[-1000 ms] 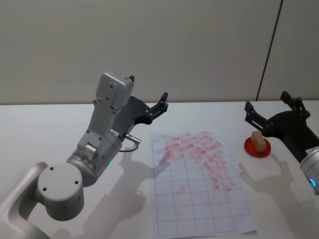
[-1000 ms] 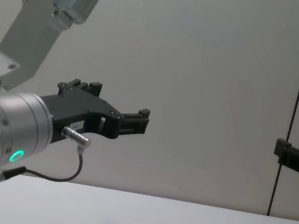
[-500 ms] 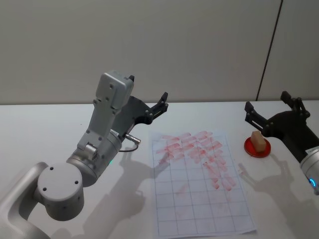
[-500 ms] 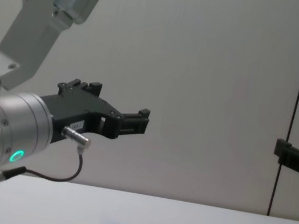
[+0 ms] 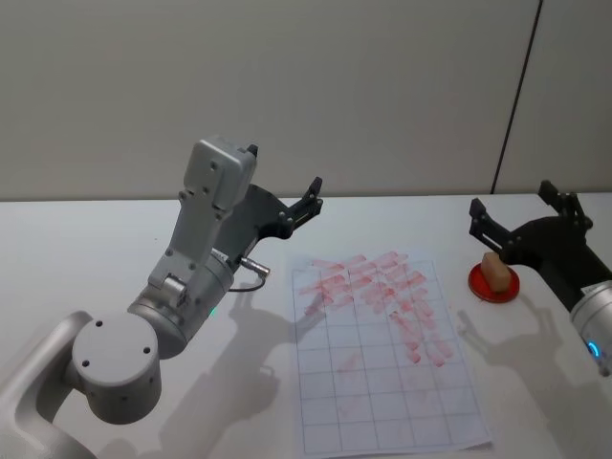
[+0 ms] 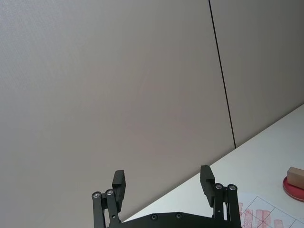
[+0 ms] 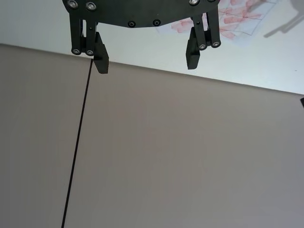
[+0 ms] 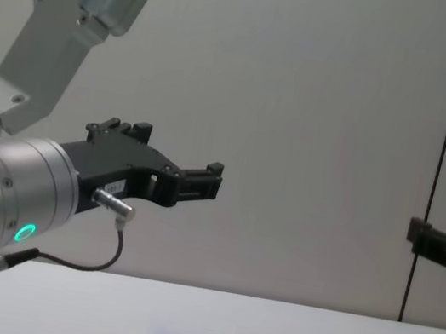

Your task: Use the one hand to pick up the stamp and affix it onto the A4 paper.

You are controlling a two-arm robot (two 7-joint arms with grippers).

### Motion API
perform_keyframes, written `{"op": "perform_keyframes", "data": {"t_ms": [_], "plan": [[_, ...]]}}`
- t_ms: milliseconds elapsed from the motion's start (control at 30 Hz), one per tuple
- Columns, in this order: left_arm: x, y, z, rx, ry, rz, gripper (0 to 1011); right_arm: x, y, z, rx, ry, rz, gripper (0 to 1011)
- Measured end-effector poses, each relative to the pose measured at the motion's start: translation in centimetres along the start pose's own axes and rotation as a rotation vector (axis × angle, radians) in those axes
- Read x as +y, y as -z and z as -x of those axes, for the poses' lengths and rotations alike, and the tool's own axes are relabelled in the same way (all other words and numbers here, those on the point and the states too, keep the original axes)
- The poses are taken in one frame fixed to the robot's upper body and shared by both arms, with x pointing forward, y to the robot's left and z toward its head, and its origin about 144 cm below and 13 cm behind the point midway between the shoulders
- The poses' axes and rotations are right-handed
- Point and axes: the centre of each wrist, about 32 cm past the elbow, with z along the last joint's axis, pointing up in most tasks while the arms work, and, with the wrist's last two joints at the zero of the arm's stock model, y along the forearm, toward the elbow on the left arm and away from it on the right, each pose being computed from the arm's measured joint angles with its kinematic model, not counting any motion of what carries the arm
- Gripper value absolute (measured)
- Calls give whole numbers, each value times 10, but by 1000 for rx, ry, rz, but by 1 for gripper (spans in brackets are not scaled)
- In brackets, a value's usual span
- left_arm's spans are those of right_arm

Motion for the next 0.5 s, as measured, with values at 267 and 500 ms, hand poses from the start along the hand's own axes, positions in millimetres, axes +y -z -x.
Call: {"op": "perform_keyframes", "data": {"t_ms": [267, 500], "plan": [[0, 0, 0, 0, 0, 0, 1001, 7, -1, 3, 10, 61, 81, 1001], [0, 0, 0, 0, 0, 0, 1001, 16, 4, 2, 15, 108, 156, 1001]]}}
